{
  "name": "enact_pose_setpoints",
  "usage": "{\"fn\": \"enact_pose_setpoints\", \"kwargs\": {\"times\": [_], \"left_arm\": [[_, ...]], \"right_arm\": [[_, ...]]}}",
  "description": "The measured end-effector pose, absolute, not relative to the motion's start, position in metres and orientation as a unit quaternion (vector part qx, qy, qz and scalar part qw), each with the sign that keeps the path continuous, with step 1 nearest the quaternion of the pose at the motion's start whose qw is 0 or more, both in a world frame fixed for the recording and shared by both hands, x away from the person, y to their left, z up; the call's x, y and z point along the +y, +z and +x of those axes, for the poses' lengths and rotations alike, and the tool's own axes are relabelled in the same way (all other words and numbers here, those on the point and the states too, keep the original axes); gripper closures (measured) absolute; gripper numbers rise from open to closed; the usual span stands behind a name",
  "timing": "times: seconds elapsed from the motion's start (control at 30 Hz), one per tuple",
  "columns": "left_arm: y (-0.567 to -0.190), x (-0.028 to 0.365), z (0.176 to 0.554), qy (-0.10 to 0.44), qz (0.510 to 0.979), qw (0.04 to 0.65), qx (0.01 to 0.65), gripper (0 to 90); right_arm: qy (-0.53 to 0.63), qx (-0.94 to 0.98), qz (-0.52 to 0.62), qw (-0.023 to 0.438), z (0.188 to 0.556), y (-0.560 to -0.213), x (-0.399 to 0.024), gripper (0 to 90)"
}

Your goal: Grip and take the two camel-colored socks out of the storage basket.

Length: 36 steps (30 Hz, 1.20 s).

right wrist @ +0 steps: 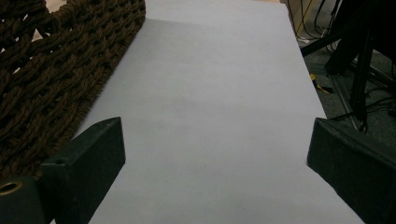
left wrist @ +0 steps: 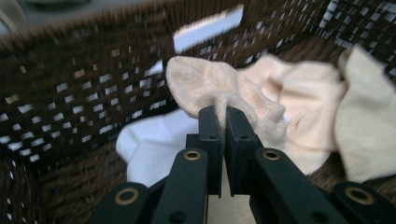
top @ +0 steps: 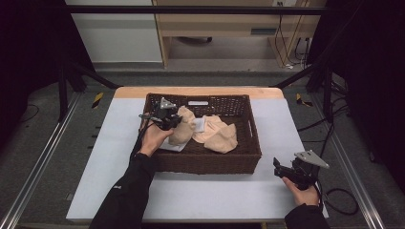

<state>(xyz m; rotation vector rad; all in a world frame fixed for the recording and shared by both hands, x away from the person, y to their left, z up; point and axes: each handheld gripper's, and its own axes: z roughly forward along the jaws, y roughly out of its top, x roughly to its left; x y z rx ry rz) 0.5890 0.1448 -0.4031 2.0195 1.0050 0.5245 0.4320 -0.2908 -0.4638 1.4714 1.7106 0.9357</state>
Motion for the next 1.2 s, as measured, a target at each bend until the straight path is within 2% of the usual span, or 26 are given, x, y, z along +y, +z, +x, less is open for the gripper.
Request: {"fn": "enact_pose_setpoints", "kwargs": {"times": [0.2, 0.4, 1.2], "left_arm": [[-0.382, 0.15, 0.577, 0.229, 0.764, 0.463, 0.385, 85.7], [-0.362, 0.16, 0.561, 0.253, 0.744, 0.49, 0.376, 85.7], [-0.309, 0.171, 0.469, 0.24, 0.706, 0.589, 0.311, 85.5]], "right_arm": [[0.361, 0.656, 0.568, 0.342, 0.432, -0.463, -0.291, 4.7], [0.361, 0.654, 0.569, 0.344, 0.431, -0.463, -0.291, 4.7], [0.364, 0.65, 0.571, 0.345, 0.427, -0.461, -0.294, 4.7]]}}
